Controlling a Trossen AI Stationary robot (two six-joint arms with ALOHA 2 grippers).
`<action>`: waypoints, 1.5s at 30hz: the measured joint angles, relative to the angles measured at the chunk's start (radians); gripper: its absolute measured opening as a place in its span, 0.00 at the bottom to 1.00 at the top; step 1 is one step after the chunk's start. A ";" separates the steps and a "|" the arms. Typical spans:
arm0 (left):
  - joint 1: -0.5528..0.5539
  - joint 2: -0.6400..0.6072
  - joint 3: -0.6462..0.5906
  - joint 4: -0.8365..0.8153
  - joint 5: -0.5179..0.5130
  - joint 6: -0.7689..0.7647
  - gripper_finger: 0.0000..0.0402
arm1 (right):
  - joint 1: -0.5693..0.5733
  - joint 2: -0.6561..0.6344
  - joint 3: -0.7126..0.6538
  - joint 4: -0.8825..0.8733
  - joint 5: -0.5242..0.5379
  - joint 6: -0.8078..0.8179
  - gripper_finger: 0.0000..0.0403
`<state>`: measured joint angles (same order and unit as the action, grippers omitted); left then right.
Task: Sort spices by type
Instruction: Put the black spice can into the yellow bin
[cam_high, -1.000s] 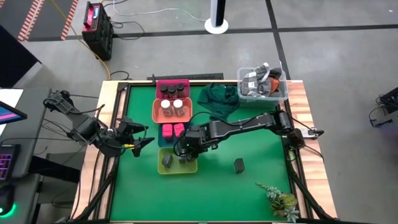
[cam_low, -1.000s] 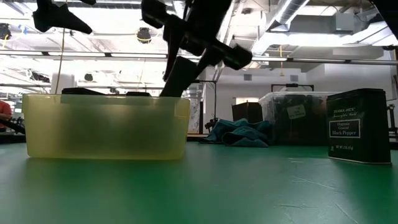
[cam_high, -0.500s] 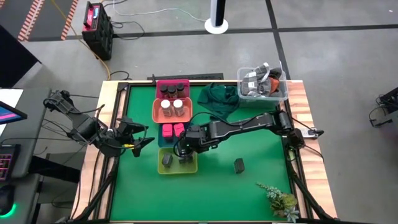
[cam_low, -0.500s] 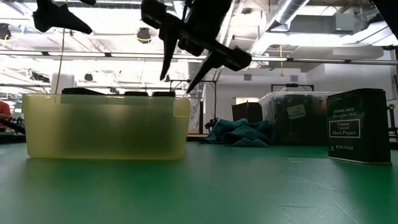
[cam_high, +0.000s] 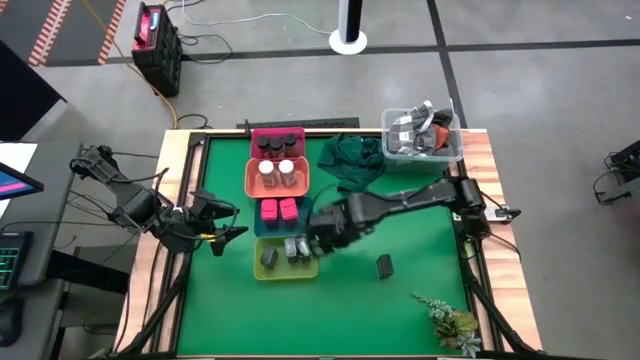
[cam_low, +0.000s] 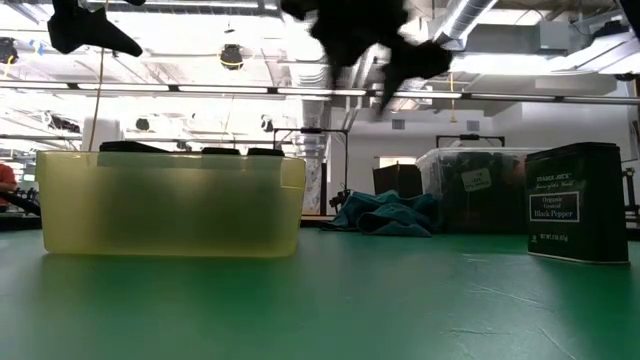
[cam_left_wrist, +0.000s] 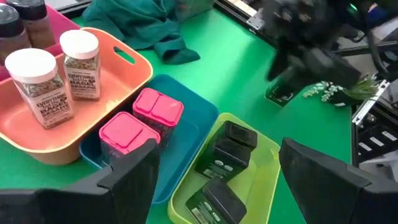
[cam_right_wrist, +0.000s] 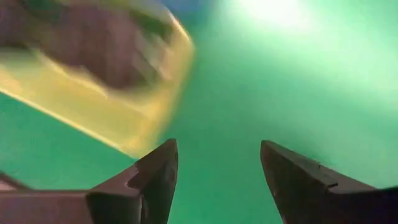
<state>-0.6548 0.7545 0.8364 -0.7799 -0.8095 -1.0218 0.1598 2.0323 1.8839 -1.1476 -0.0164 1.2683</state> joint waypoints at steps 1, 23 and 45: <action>0.000 0.000 0.000 0.000 0.000 -0.003 0.79 | 0.017 -0.005 0.000 -0.065 -0.003 -0.004 0.63; 0.000 0.000 0.000 -0.028 0.002 0.016 0.79 | 0.174 -0.051 -0.082 -0.419 -0.046 0.080 0.63; 0.026 -0.002 0.000 -0.043 0.039 0.051 0.79 | 0.250 -0.376 -0.632 0.048 -0.032 0.441 0.64</action>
<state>-0.6286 0.7521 0.8364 -0.8227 -0.7709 -0.9703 0.4095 1.6562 1.2518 -1.0999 -0.0483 1.7092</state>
